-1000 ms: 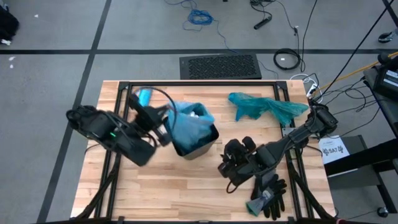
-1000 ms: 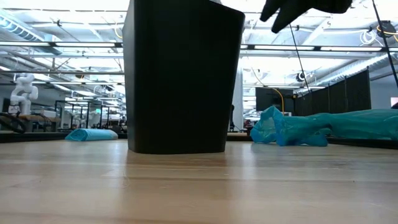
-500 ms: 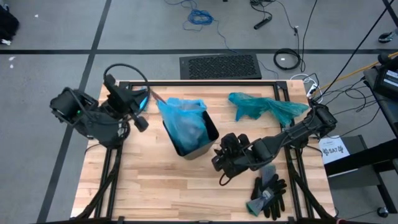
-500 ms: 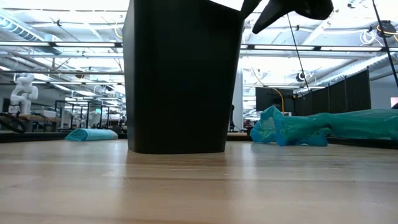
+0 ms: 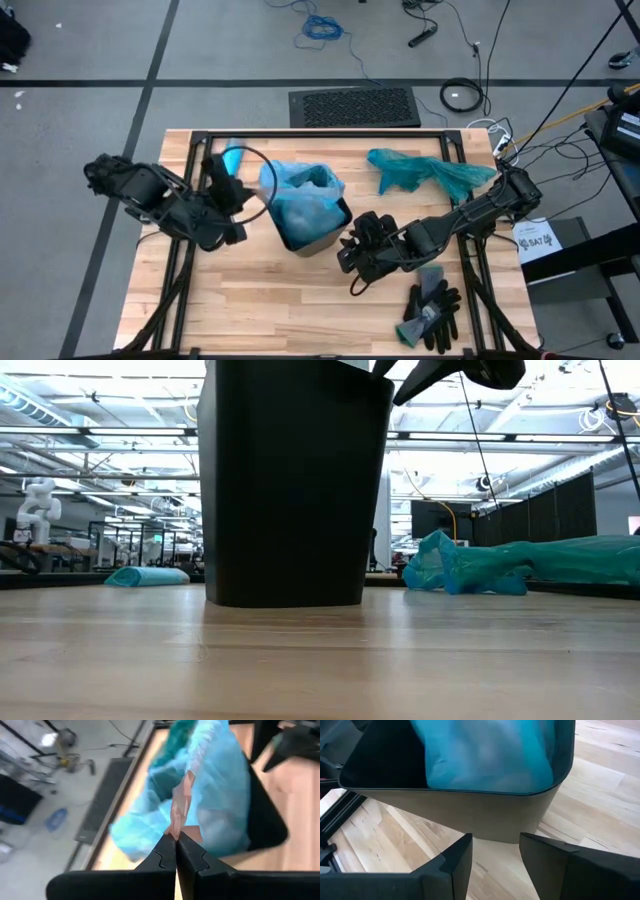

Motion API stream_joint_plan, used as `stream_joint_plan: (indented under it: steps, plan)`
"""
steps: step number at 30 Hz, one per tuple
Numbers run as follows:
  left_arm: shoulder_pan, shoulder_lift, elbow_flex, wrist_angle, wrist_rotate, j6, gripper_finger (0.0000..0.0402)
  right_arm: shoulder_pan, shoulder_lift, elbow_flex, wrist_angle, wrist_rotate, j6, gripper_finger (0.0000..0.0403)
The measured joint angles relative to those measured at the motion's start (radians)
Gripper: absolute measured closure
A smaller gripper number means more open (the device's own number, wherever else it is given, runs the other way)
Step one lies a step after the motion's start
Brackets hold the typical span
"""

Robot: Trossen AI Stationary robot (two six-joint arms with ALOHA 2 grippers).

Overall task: Place trash/remove bag and relplace
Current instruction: Remove the blue trash bag from the trash bin

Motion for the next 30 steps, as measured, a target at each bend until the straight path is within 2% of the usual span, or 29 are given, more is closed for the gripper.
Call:
stream_joint_plan:
  steps: [8,12,16,19,26,30]
  plan:
    - [0.045,-0.289,-0.403,0.438,0.233,0.092,0.0402,0.0,0.0,0.0,0.041,-0.002,-0.002,0.0248]
    - [0.133,-0.422,-0.557,0.576,0.411,0.114,0.0402,-0.004,-0.002,0.0,0.069,-0.019,-0.004,0.0248]
    - [0.218,-0.508,-0.675,0.668,0.51,0.114,0.0402,-0.019,-0.037,0.0,0.108,-0.021,-0.01,0.0248]
    - [0.254,-0.548,-0.718,0.714,0.538,0.113,0.0402,-0.044,-0.086,0.0,0.131,-0.02,-0.04,0.0248]
    - [0.271,-0.574,-0.728,0.691,0.595,0.117,0.0402,-0.172,-0.189,0.0,0.083,-0.027,-0.066,0.0248]
    - [0.271,-0.573,-0.728,0.661,0.685,0.177,0.0402,-0.27,-0.217,0.0,0.079,-0.124,-0.127,0.0256]
